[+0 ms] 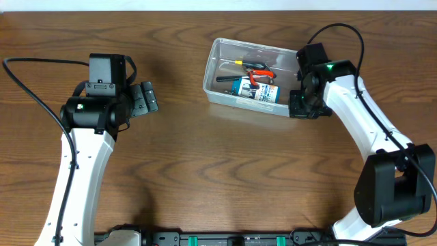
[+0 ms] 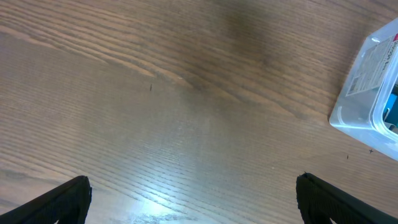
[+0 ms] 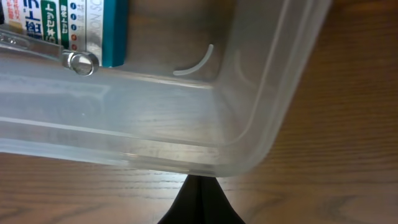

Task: Pack container
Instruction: 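Open the right gripper to release the pliers and nudge the container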

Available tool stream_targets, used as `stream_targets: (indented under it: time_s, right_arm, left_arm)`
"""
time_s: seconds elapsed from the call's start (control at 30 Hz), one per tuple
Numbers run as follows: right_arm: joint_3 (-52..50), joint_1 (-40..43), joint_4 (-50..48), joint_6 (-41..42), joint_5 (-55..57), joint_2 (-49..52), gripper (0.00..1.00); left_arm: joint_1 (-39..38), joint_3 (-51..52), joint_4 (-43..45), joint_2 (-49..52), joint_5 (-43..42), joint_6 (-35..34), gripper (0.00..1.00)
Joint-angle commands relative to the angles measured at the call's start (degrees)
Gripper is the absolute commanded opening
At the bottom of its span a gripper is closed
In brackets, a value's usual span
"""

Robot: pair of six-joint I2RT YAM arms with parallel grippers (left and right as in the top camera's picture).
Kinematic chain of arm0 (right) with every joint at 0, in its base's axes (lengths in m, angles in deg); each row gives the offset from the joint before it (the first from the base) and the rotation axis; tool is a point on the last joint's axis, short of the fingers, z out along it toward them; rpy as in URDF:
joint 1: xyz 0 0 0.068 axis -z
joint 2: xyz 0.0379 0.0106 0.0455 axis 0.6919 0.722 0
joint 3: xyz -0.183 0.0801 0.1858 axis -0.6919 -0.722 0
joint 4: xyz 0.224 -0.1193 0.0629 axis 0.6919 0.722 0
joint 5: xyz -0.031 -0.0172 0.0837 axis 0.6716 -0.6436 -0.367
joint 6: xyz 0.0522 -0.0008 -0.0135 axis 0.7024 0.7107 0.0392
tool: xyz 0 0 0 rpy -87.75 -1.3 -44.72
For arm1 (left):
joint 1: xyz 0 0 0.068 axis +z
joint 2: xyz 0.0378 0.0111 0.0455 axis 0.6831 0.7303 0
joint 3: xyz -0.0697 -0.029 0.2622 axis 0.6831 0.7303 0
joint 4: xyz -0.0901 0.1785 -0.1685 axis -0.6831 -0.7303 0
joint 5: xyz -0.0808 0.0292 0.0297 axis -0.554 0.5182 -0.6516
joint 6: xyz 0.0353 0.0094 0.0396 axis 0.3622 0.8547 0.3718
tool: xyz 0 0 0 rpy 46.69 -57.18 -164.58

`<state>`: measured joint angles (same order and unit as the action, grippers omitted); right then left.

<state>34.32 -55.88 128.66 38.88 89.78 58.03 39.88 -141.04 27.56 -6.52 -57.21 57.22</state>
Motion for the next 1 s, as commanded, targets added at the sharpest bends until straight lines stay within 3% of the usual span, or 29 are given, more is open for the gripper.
stream_targets:
  time_s: [0.0, 0.7, 0.97]
  right_arm:
    - [-0.35, 0.57, -1.18, -1.55, 1.33, 0.55, 0.01]
    - [-0.33, 1.68, -7.65, -5.64, 2.27, 0.59, 0.01]
    - [2.91, 1.68, -5.55, -6.45, -5.14, -1.2, 0.24]
  left_arm:
    - [0.28, -0.68, -0.2, 0.02, 0.85, -0.26, 0.98]
    - [0.28, -0.68, -0.17, 0.02, 0.85, -0.26, 0.98]
    - [0.28, -0.68, -0.17, 0.02, 0.87, -0.26, 0.98]
